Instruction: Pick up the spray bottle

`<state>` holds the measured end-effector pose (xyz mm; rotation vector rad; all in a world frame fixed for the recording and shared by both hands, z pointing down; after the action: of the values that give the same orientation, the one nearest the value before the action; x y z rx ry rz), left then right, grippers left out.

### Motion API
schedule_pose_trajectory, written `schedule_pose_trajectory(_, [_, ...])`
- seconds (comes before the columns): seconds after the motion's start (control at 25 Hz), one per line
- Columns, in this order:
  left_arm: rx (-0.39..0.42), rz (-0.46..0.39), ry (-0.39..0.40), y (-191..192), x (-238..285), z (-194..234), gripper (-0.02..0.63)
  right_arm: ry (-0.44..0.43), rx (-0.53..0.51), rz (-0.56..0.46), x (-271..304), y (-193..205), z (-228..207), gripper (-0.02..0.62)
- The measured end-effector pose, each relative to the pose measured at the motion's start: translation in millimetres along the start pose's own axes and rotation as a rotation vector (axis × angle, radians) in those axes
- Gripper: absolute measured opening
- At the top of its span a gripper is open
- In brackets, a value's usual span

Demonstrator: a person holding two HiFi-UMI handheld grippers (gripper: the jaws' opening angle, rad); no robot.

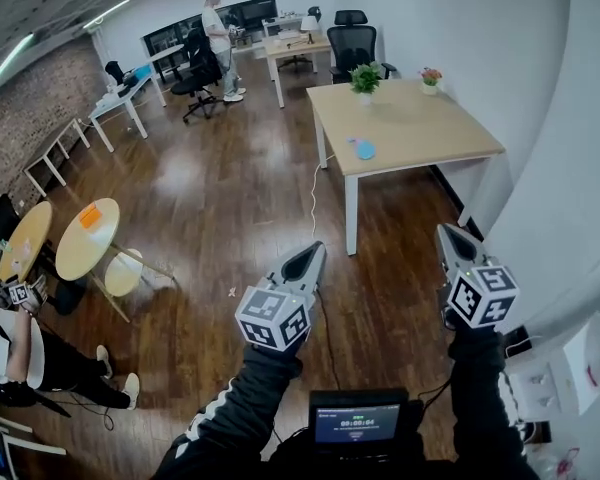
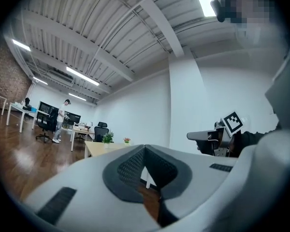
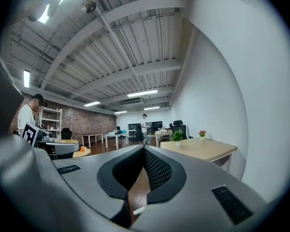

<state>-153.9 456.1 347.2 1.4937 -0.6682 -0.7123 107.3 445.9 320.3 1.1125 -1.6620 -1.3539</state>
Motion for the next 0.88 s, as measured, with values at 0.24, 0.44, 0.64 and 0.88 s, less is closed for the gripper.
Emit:
schedule_pose_trajectory(0.24, [0.001,0.004,-0.007,-12,105,94,0.002,-0.028,-0.005,0.033,140,-18,-34,0.005])
schedule_pose_trajectory(0.44, [-0.012,0.008,-0.043,1,212,152,0.003,-0.070,-0.009,0.041,247,-23,-99,0.005])
schedule_pose_trajectory(0.64, [0.003,0.033,-0.029,-7,364,201,0.003,-0.065,-0.012,0.063,372,-58,-206,0.005])
schedule_pose_trajectory(0.88, [-0.023,0.027,-0.048,-2,498,299,0.003,-0.076,-0.004,0.069,517,-76,-271,0.005])
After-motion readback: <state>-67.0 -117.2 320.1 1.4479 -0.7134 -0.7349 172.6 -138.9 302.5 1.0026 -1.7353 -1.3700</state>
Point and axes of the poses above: the fingertips, and each gripper's own axes: x forward along the fingers, z to its left, y out of its underside, the point moved 4 cm from there along -x, backward along the fingers, and after that the axes turned 7 degrees about x, right-handed, at the moved point
